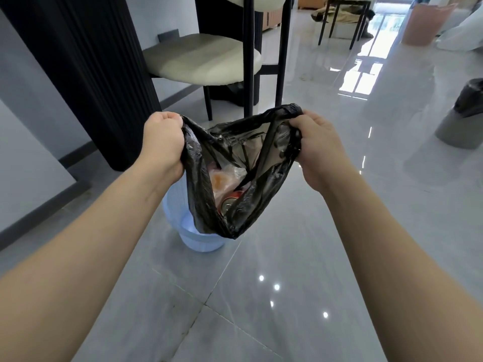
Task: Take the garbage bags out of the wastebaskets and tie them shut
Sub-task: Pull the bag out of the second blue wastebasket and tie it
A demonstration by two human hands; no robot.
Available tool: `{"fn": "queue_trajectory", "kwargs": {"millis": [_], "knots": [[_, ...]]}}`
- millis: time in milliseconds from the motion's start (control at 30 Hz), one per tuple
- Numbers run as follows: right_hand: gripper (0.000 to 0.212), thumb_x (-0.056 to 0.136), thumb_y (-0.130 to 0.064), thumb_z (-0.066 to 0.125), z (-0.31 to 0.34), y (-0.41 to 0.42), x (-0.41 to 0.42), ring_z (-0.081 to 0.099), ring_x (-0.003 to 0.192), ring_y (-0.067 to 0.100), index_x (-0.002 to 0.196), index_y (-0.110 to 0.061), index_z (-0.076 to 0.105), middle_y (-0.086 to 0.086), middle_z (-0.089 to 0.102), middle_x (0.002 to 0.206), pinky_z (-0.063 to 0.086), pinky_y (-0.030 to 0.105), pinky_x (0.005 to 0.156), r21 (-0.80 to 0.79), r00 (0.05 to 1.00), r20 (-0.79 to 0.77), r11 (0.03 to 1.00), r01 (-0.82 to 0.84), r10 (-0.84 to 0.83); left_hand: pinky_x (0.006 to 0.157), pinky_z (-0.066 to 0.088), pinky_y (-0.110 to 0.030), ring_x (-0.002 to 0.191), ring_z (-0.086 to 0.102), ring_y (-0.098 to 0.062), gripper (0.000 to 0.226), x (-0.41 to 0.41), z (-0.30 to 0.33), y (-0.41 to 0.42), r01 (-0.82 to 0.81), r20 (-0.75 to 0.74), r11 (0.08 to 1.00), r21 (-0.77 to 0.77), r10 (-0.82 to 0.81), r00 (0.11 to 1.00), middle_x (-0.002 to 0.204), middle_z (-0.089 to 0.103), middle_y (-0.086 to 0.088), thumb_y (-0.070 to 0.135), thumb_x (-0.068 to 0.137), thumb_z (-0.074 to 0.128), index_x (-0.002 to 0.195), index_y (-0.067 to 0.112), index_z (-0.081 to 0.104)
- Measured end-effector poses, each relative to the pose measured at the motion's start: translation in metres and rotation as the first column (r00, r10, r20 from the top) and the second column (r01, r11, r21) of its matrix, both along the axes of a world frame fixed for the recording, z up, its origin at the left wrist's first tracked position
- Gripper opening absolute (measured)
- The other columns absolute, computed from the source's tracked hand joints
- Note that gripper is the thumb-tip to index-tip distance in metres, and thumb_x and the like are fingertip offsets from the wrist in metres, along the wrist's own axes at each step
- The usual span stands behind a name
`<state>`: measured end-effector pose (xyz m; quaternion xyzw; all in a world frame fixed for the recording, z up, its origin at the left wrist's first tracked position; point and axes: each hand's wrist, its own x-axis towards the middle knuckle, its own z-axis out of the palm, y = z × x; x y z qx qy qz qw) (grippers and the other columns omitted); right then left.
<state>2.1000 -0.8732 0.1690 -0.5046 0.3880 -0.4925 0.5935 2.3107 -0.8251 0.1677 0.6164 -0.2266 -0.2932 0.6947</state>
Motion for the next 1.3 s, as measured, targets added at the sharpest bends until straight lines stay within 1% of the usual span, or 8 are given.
{"fn": "queue_trajectory", "kwargs": {"millis": [267,533,700,800,900,1033,1200,1300], "knots": [[0.026,0.085,-0.008,0.044,0.019,0.004,-0.001,0.049,0.067,0.022,0.081,-0.018,0.069,0.007,0.057,0.074,0.042,0.031,0.062,-0.044,0.999,0.05,0.999,0.008,-0.006,0.077,0.055,-0.048,0.075,0.055,-0.022,0.014,-0.003,0.035,0.008,0.012,0.041,0.997,-0.071,-0.009,0.999,0.079,0.054,-0.005,0.007,0.092,0.042,0.091,0.013,0.054],[0.02,0.078,-0.009,0.047,0.036,0.003,-0.025,0.056,0.061,0.02,0.066,-0.014,0.063,0.006,0.06,0.064,0.046,0.025,0.055,-0.089,1.0,-0.018,0.996,-0.018,0.017,0.059,0.052,-0.036,0.061,0.055,-0.019,0.015,-0.037,0.056,0.024,0.206,0.06,0.97,-0.132,-0.199,0.978,0.064,0.054,-0.001,0.011,0.095,0.046,0.084,0.013,0.055],[0.018,0.073,-0.011,0.047,0.037,0.002,-0.049,0.05,0.064,0.024,0.087,-0.006,0.057,0.017,0.049,0.078,0.041,0.029,0.056,-0.046,0.994,-0.107,0.998,-0.035,0.03,0.05,0.05,-0.025,0.048,0.055,-0.009,0.021,-0.051,0.038,0.034,0.307,0.083,0.951,-0.045,-0.303,0.949,0.061,0.056,0.002,0.011,0.096,0.049,0.077,0.017,0.056],[0.013,0.077,-0.018,0.051,0.034,0.005,-0.061,0.055,0.054,0.018,0.077,-0.007,0.057,0.01,0.057,0.068,0.044,0.024,0.052,-0.012,0.967,-0.23,0.994,-0.113,0.107,0.048,0.047,-0.024,0.049,0.054,-0.008,0.023,-0.052,0.012,0.039,0.346,0.113,0.935,0.081,-0.353,0.929,0.059,0.056,0.005,0.011,0.096,0.049,0.075,0.019,0.056],[0.023,0.072,-0.037,0.059,0.018,0.005,-0.072,0.067,0.061,0.018,0.072,-0.016,0.067,0.003,0.071,0.068,0.054,0.031,0.067,0.114,0.819,-0.508,0.963,-0.243,0.267,0.054,0.041,-0.027,0.054,0.05,-0.01,0.022,-0.048,-0.03,0.047,0.356,0.176,0.893,0.275,-0.411,0.895,0.062,0.054,0.005,0.011,0.095,0.049,0.076,0.02,0.055],[0.028,0.085,-0.036,0.057,-0.04,0.006,-0.067,0.066,0.091,0.031,0.097,-0.013,0.067,0.011,0.069,0.1,0.056,0.044,0.083,0.215,0.392,-0.866,0.939,-0.268,0.31,0.057,0.033,-0.03,0.06,0.043,-0.015,0.024,-0.033,-0.102,0.068,0.33,0.199,0.772,0.543,-0.501,0.842,0.066,0.05,0.0,0.011,0.094,0.048,0.072,0.02,0.05],[0.043,0.09,-0.045,0.05,-0.094,0.014,-0.064,0.064,0.094,0.034,0.107,-0.009,0.065,0.012,0.064,0.109,0.057,0.042,0.072,0.445,-0.011,-0.89,0.861,-0.245,0.457,0.053,0.028,-0.029,0.06,0.04,-0.018,0.018,-0.011,-0.159,0.09,0.292,0.196,0.595,0.749,-0.619,0.76,0.067,0.048,-0.004,0.01,0.092,0.049,0.075,0.016,0.049],[0.041,0.095,-0.04,0.044,-0.102,0.006,-0.067,0.06,0.094,0.032,0.111,-0.006,0.062,0.014,0.062,0.116,0.045,0.033,0.075,0.308,-0.129,-0.951,0.913,-0.267,0.283,0.051,0.026,-0.03,0.064,0.037,-0.019,0.011,0.009,-0.158,0.092,0.308,0.153,0.423,0.852,-0.764,0.626,0.069,0.044,-0.009,0.01,0.085,0.05,0.075,0.015,0.051]]}}
